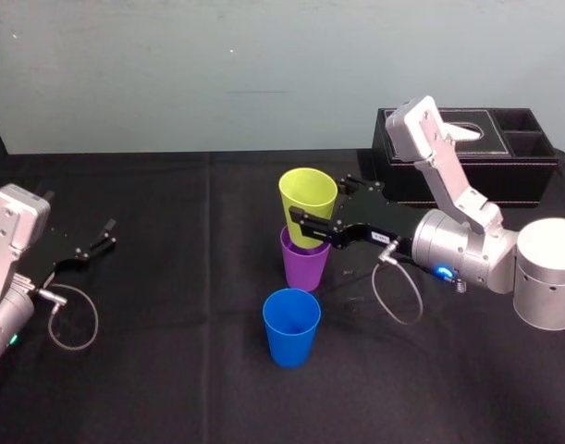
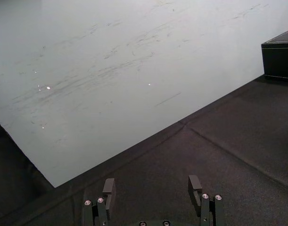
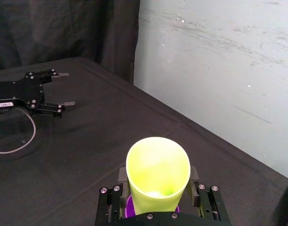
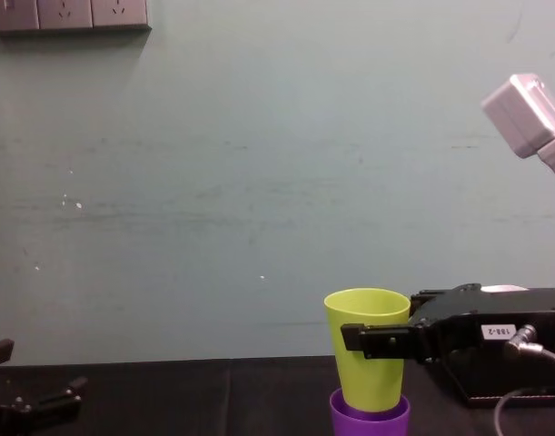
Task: Stack the three plastic cups sequentially using one hand.
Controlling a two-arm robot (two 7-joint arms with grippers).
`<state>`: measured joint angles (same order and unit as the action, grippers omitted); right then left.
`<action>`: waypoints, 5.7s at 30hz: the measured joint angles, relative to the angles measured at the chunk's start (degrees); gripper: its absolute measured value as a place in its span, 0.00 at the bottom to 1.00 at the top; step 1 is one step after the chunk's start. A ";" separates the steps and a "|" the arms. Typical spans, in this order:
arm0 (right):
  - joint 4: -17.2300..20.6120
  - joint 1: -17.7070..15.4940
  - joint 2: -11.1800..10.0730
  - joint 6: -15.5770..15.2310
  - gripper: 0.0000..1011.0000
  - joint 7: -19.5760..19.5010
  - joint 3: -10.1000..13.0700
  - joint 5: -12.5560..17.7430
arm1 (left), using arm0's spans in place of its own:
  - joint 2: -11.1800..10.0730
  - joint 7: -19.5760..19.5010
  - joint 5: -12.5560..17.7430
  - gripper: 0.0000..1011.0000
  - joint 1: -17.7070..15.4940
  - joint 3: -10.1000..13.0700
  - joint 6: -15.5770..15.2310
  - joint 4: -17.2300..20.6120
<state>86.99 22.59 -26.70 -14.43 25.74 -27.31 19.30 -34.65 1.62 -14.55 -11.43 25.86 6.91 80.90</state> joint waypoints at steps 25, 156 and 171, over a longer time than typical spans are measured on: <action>-2.15 -0.55 0.71 1.46 0.73 1.02 -0.23 -0.76 | 0.00 0.00 0.00 1.00 0.00 0.00 0.00 0.00; -10.22 4.72 -5.94 7.57 0.99 21.29 -13.40 5.95 | 0.00 0.00 0.00 1.00 0.00 0.00 0.00 0.00; -10.18 4.67 -6.03 7.61 0.85 21.31 -13.37 5.98 | 0.00 0.00 0.00 1.00 0.00 0.00 0.00 0.00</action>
<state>76.81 27.25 -32.74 -6.83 47.05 -40.67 25.27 -34.64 1.62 -14.55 -11.43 25.86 6.91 80.90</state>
